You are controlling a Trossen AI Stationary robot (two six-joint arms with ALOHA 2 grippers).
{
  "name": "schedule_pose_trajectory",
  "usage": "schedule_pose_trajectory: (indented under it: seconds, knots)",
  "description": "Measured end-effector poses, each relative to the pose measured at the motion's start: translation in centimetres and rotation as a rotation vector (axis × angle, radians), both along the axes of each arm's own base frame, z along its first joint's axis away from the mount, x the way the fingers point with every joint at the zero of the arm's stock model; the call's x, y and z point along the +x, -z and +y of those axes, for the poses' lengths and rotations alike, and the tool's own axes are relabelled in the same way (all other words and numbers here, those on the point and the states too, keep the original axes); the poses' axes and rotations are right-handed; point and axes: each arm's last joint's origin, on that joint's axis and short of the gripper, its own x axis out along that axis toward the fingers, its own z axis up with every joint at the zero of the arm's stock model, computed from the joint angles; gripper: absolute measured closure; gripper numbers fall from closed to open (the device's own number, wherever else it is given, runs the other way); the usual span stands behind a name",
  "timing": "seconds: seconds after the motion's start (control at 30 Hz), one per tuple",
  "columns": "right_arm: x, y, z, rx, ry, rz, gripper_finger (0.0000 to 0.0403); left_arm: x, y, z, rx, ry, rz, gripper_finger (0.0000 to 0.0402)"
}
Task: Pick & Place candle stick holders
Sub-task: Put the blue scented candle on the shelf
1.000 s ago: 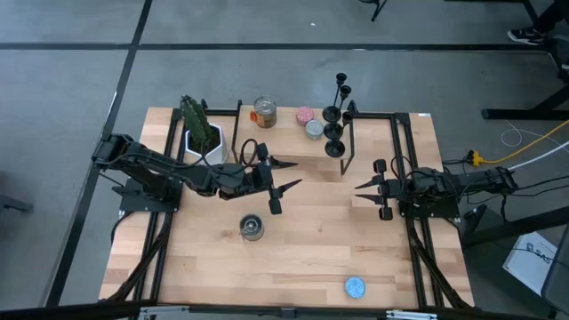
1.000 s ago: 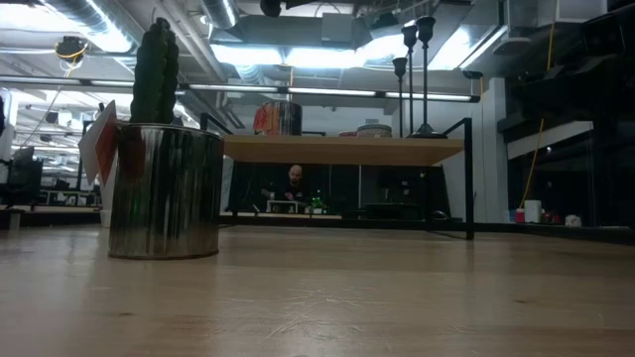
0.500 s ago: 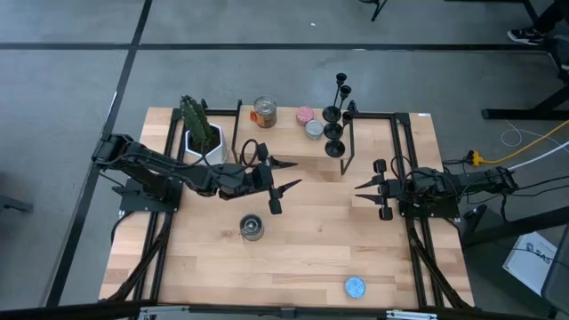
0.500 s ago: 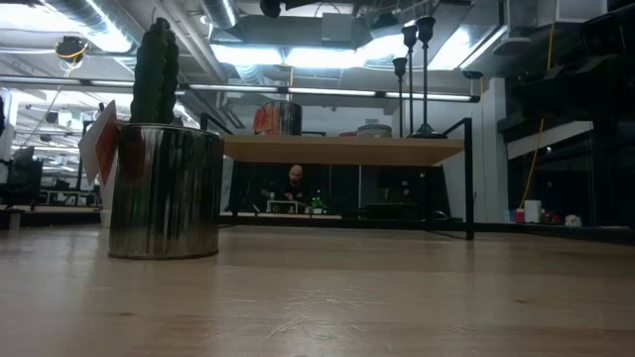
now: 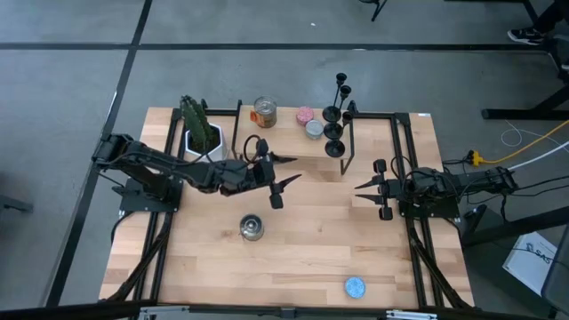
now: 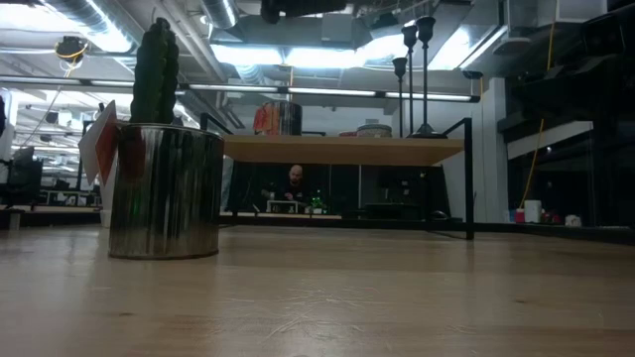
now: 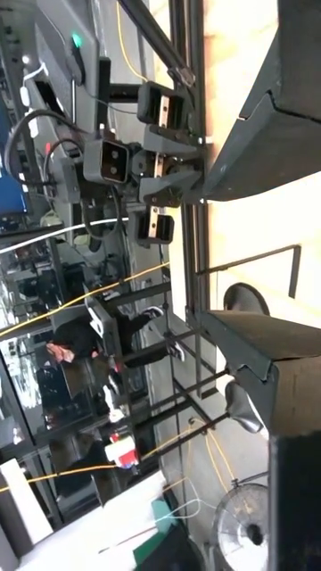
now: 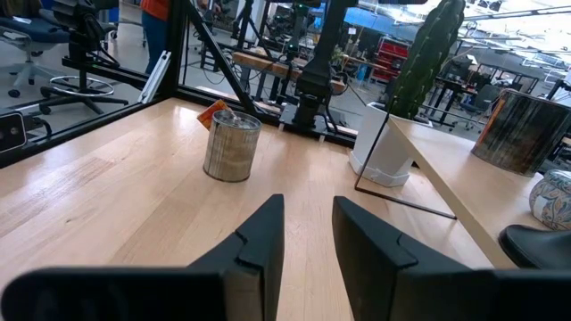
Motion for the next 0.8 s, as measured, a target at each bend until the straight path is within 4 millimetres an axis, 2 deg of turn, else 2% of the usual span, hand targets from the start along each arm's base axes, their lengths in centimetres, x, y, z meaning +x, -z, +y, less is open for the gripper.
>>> schedule_pose_trajectory:
  seconds: [0.23,0.8]
  knots:
    - [0.00,-0.01,0.00,0.000,0.000,0.000,0.0302,0.05,0.17,0.57,-0.028,-0.011,0.006,0.0194]
    - [0.00,-0.01,0.00,0.000,-0.001,0.000,0.0302,0.05,0.32,0.59,-0.029,-0.017,0.020,0.0194]
